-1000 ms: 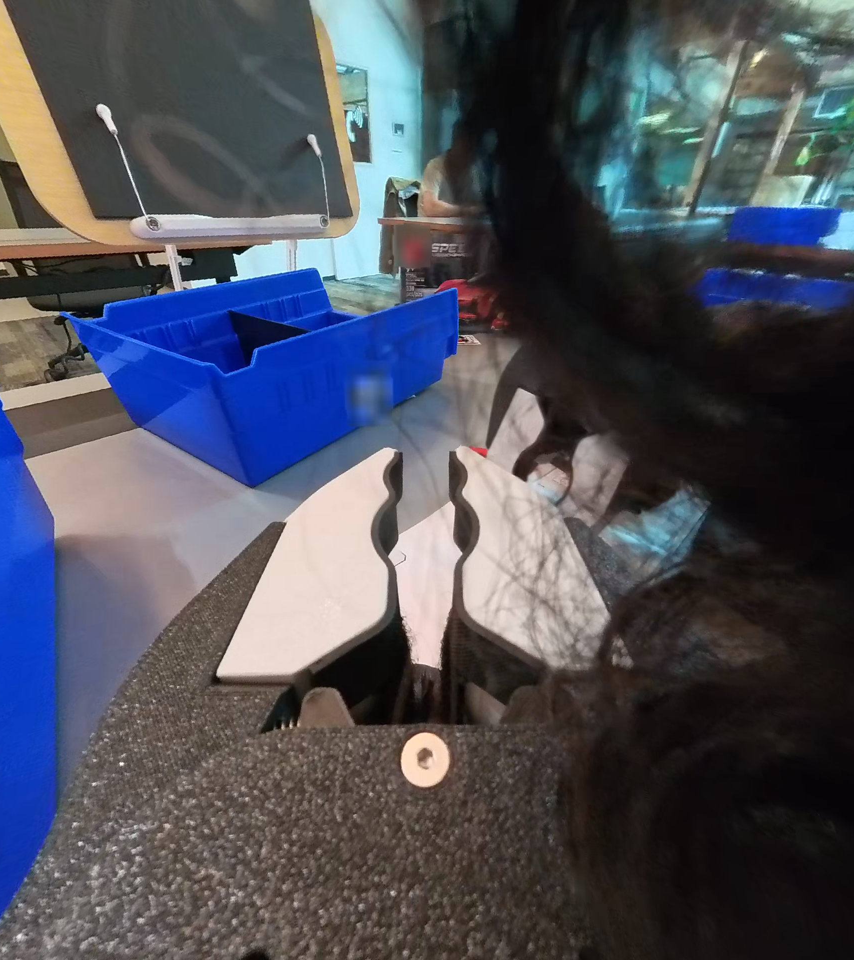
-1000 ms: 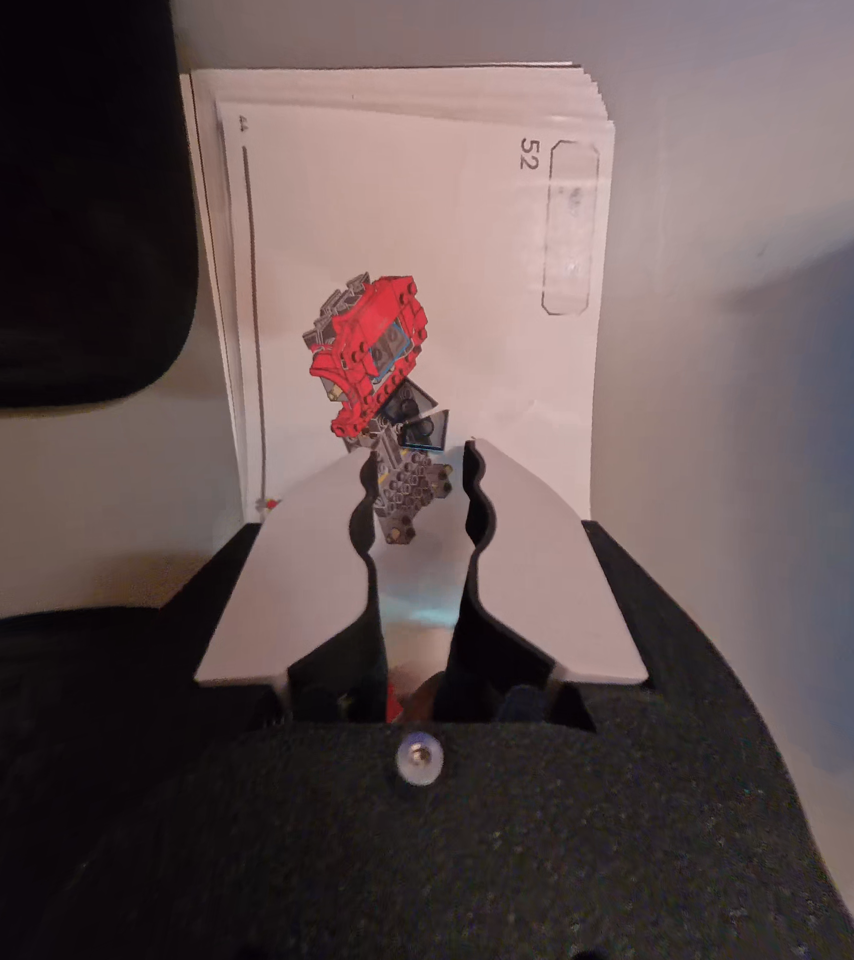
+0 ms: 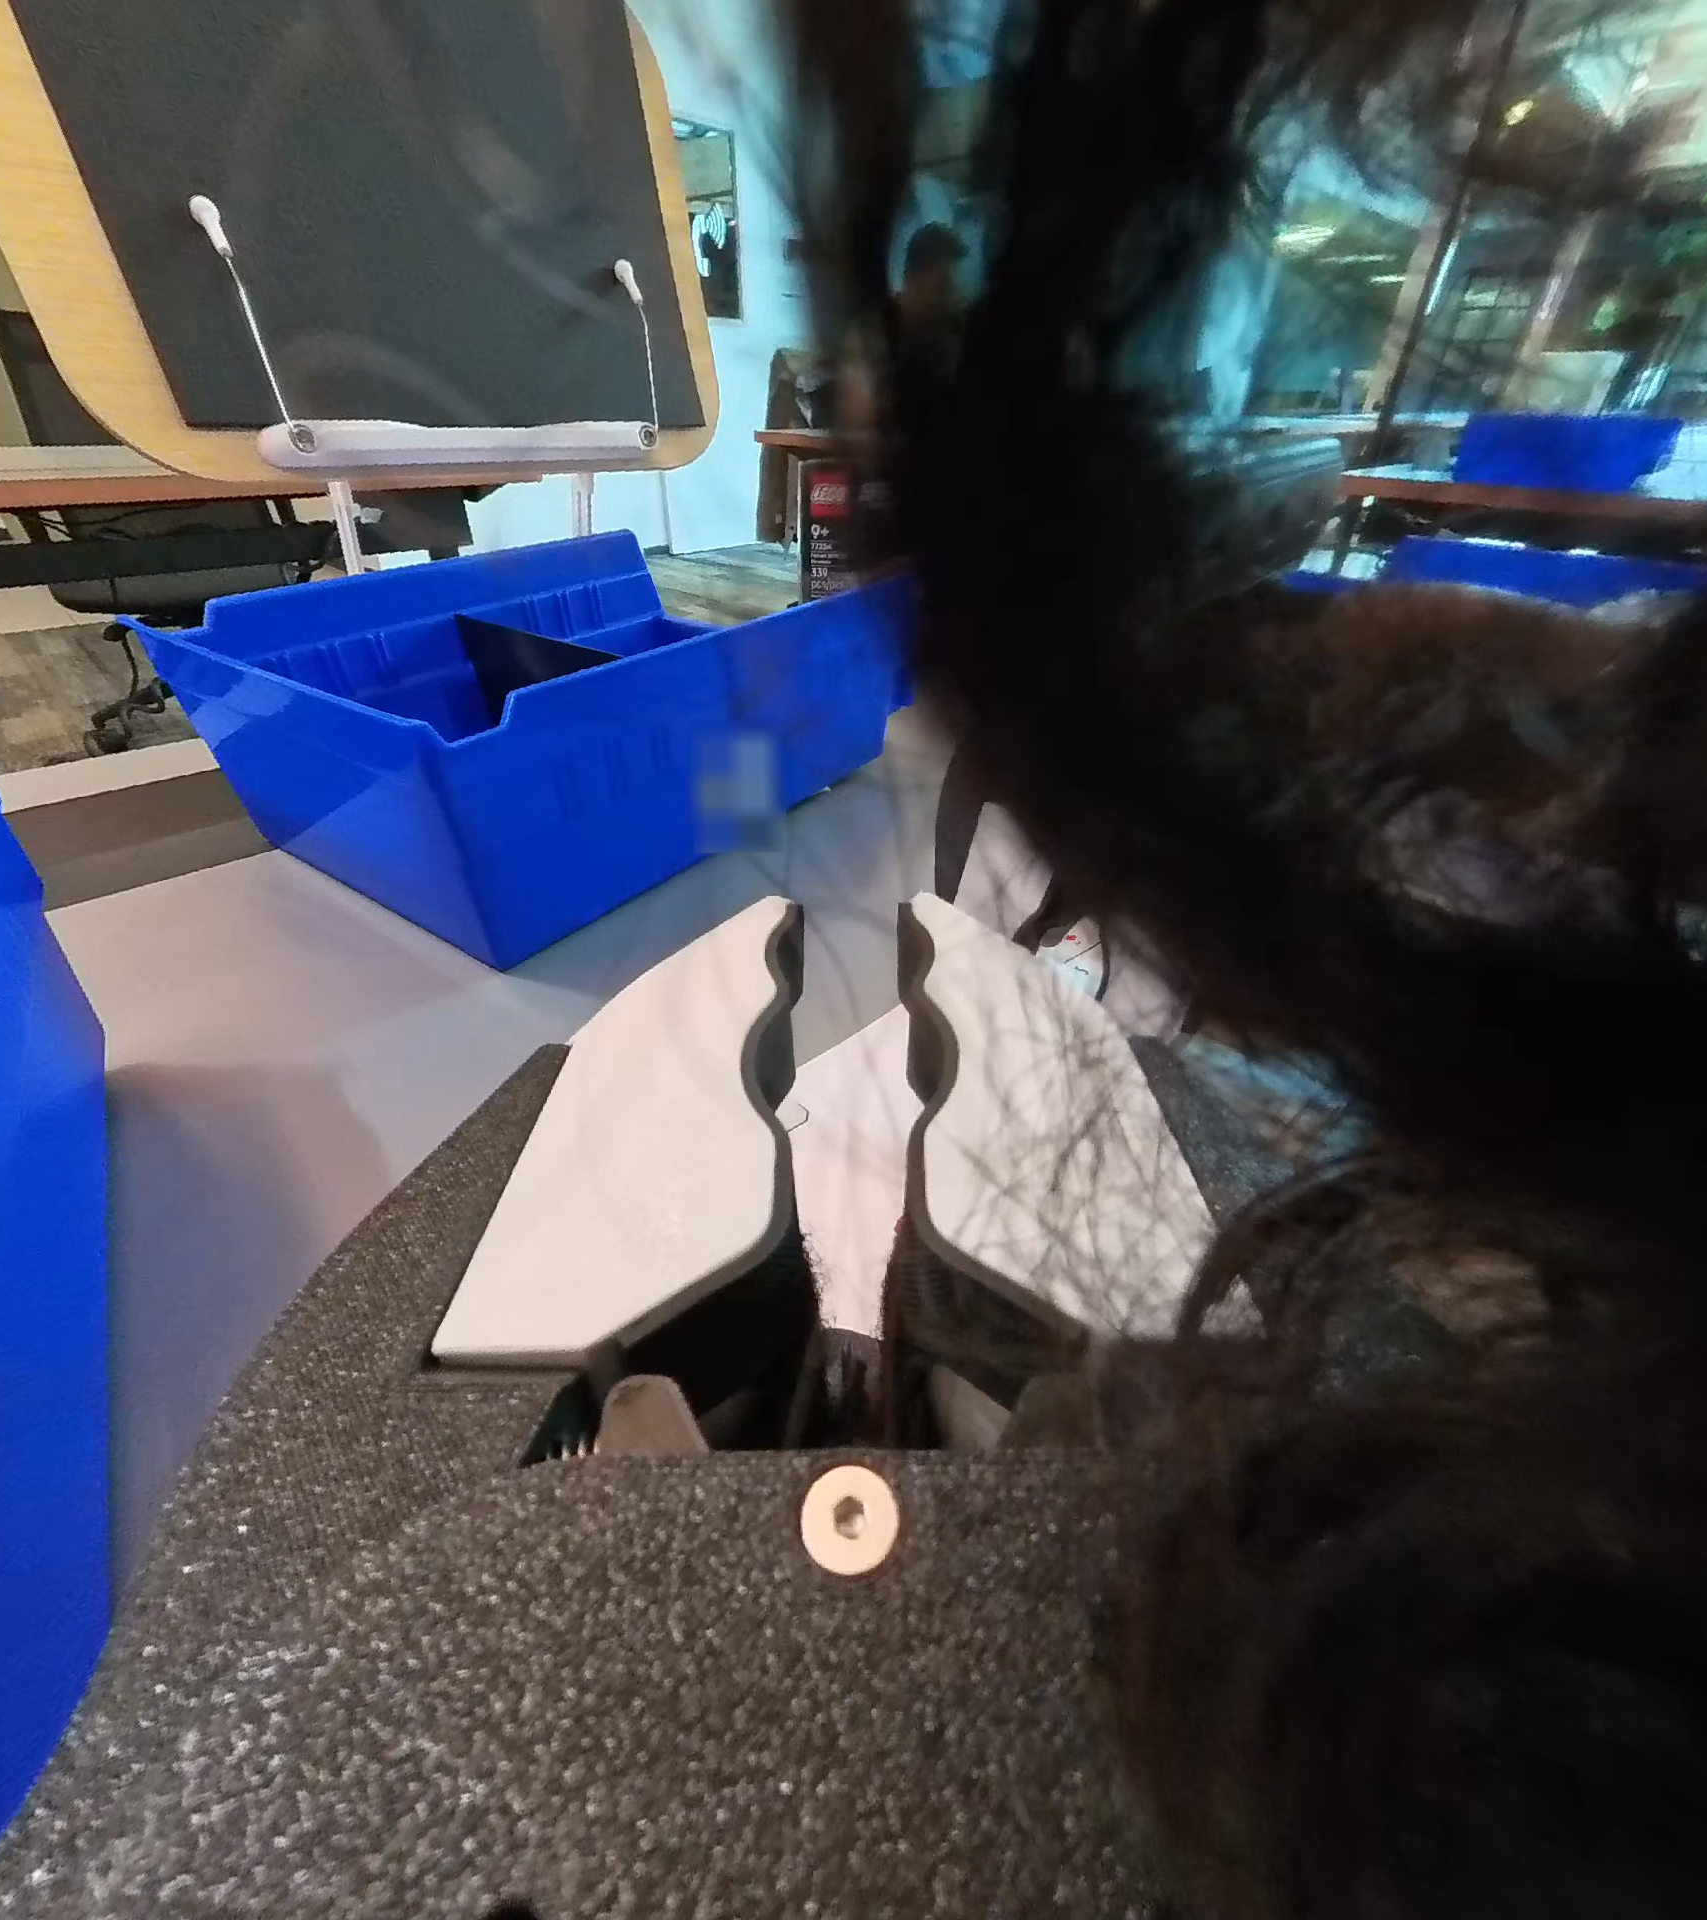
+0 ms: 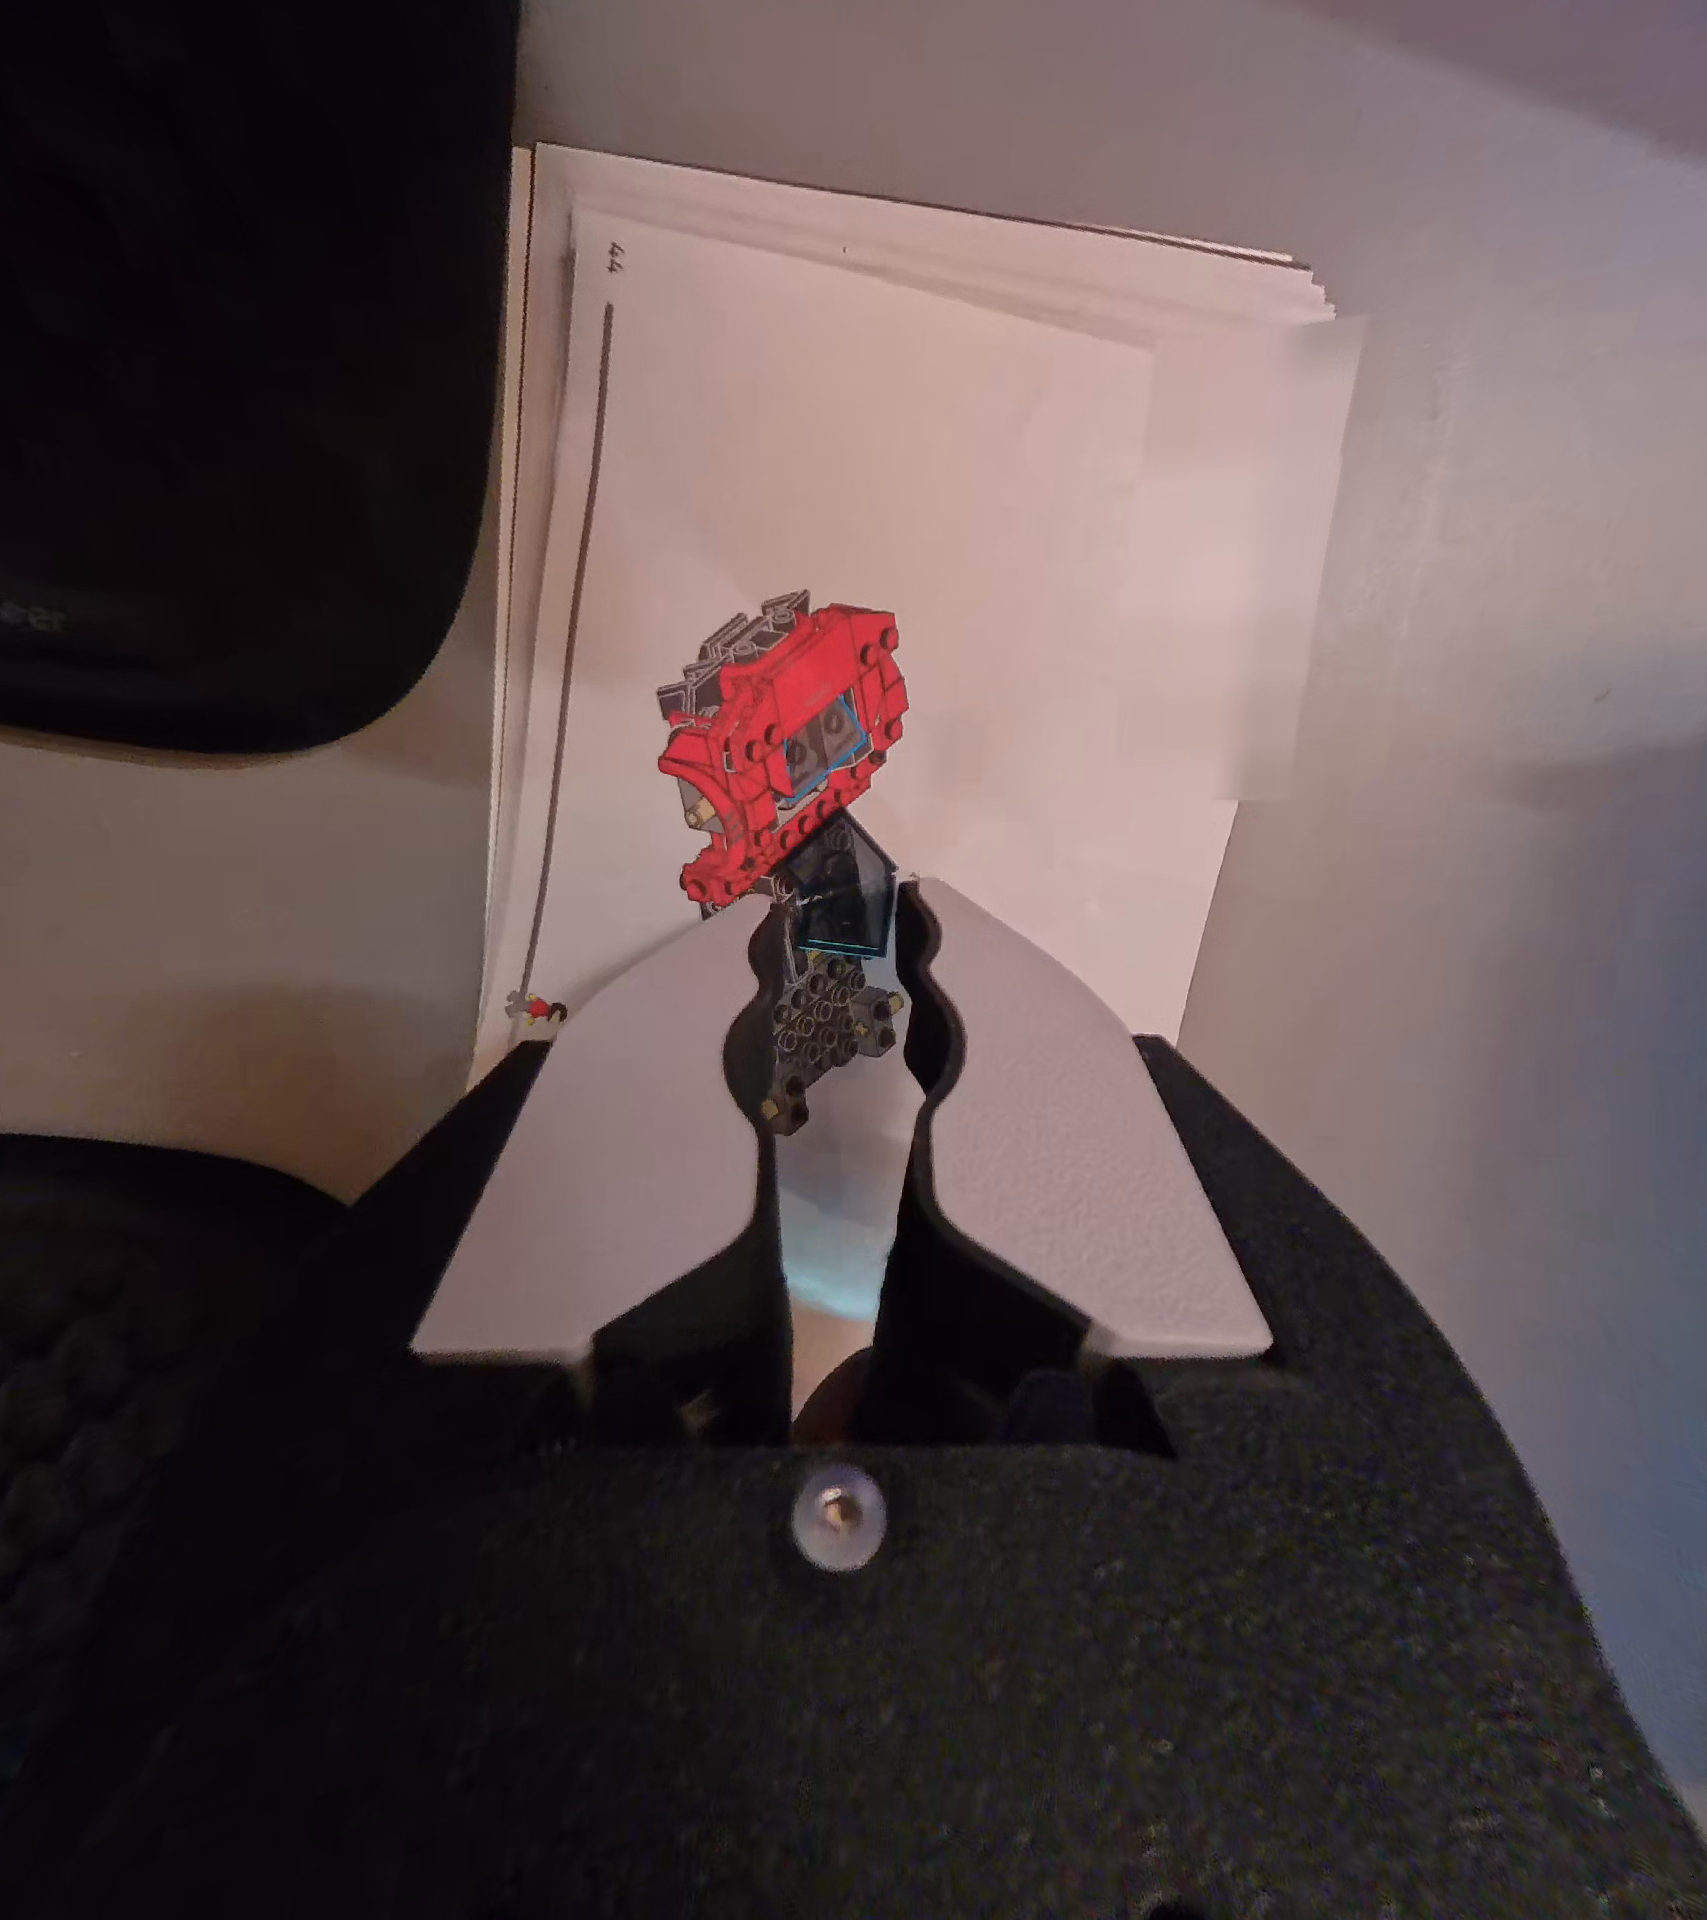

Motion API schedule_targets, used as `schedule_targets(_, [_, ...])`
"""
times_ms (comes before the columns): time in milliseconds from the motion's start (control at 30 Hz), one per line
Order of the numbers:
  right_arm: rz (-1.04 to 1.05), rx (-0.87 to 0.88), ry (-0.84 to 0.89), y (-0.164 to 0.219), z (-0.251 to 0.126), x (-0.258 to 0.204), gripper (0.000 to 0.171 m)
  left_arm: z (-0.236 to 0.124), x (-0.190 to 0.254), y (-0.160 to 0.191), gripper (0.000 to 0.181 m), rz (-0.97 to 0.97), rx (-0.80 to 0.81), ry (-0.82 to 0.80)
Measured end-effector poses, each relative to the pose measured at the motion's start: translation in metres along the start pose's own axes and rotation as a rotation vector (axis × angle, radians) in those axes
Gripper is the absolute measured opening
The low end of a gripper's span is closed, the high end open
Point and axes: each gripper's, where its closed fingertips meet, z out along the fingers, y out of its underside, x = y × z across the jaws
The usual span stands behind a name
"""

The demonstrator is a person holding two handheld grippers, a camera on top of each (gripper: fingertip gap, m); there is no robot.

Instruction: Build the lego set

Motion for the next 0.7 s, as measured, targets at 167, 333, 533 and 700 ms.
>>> schedule_targets(167, [0.005, 0.005, 0.007, -0.0007, -0.0003, 0.0011, 0.020, -0.0001, -0.0001, -0.0001, 0.016, 0.000, 0.000, 0.000])
schedule_targets(333, [0.028, 0.014, 0.007, 0.0027, -0.0085, 0.0011, 0.018, -0.0001, 0.0000, 0.0001, 0.016, -0.001, -0.001, 0.001])
schedule_targets(533, [0.040, -0.008, -0.001, 0.0084, -0.0051, 0.0002, 0.015, 0.0001, 0.0001, 0.0002, 0.016, 0.001, -0.003, 0.001])
schedule_targets(700, [0.040, -0.004, 0.001, 0.0058, -0.0038, 0.0007, 0.014, 0.0001, 0.0002, 0.0003, 0.016, 0.001, -0.005, 0.001])
